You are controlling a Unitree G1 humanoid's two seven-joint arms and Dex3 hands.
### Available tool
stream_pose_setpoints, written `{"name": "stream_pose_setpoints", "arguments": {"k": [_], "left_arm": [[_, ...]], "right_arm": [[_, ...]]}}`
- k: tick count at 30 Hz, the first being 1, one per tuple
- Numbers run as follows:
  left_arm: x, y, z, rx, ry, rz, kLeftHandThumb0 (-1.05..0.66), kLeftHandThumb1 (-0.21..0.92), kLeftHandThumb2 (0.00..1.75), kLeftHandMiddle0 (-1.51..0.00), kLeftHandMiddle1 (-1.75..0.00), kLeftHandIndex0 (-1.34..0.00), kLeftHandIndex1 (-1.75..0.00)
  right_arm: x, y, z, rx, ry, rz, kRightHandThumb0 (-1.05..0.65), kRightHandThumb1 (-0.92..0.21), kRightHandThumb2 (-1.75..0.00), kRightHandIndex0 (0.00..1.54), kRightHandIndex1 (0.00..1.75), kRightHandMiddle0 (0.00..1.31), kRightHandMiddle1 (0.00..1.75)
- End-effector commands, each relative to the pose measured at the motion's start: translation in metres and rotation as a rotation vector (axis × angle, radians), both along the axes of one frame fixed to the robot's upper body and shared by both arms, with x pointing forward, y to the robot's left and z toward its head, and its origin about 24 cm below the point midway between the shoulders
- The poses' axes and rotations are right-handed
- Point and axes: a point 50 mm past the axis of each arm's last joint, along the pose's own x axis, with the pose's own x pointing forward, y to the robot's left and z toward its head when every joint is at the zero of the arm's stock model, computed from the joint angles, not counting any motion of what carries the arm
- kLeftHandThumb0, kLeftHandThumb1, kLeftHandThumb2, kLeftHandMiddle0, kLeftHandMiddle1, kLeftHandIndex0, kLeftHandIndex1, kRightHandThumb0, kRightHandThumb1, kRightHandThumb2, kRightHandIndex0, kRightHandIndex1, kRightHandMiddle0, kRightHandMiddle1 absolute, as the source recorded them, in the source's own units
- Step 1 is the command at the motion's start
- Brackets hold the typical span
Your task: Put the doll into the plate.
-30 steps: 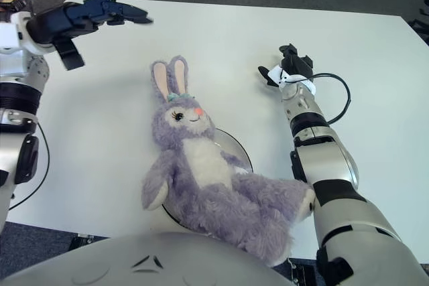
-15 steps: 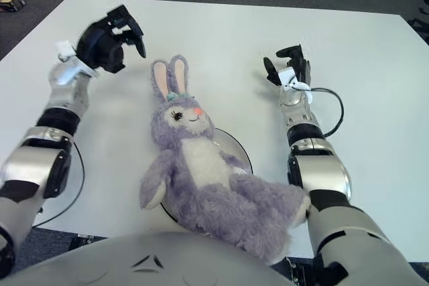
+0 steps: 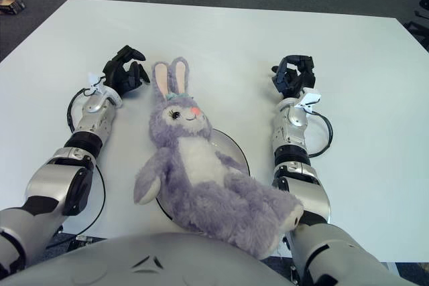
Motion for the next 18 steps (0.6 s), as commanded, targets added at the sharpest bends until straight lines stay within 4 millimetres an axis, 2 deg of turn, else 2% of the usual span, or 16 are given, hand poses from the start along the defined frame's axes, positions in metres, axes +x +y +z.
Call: {"name": "stream_pose_setpoints", "arguments": {"k": [1,7,18], "left_arm": [[-0.011,-0.003,-0.021,-0.013,0.076,0.070,-0.42,0.53,1.05,-0.93,-1.75,-0.44,-1.75],[-0.017,-0.002,-0.026,-0.015,0.080,0.132,-0.41,0.55,1.02,-0.96,-1.75,-0.43,-1.75],[-0.023,0.006,-0.033,0.011,0.097,0.164,-0.41,0.57,1.01,-1.02,-1.75,-0.42,-1.75]], "right_arm": [[-0.024,0.009,-0.039,0.085,0.103,0.009,-0.01,-0.27,-1.27,0.75,1.43,0.49,1.75],[-0.030,0.008,-0.039,0.084,0.103,0.001,-0.01,-0.17,-1.40,0.79,1.47,0.56,1.75],[-0.043,0.006,-0.038,0.038,0.106,-0.017,-0.01,-0.10,-1.50,0.82,1.54,0.59,1.75]]}}
